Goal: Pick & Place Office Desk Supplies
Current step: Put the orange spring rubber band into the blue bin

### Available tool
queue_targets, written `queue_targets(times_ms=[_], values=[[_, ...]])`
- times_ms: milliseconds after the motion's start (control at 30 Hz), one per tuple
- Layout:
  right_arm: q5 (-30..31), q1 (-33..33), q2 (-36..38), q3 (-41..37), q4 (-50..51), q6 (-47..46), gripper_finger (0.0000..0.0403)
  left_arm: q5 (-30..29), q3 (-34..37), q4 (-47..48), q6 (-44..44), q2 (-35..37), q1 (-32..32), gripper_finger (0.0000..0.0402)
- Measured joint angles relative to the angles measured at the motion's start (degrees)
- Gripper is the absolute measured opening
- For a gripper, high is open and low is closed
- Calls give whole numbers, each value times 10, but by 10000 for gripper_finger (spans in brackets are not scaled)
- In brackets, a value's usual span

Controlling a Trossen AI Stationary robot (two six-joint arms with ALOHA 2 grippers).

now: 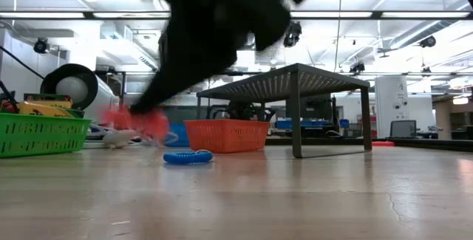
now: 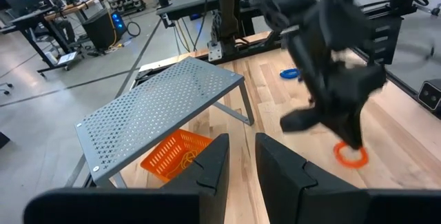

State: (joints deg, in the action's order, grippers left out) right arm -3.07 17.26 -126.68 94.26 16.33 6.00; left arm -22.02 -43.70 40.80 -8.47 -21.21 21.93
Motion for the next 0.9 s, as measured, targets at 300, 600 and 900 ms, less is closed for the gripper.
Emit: queue_targets(times_ms=[300, 600, 900], values=[[4, -10, 82, 0, 22, 17, 13, 0, 0, 0, 0, 0, 0, 74], [78, -57, 168, -6, 27, 67, 13, 0, 0, 2, 0, 0, 0, 74], [98, -164, 210, -7, 22, 72, 13, 0, 0, 2, 0, 0, 0, 74]])
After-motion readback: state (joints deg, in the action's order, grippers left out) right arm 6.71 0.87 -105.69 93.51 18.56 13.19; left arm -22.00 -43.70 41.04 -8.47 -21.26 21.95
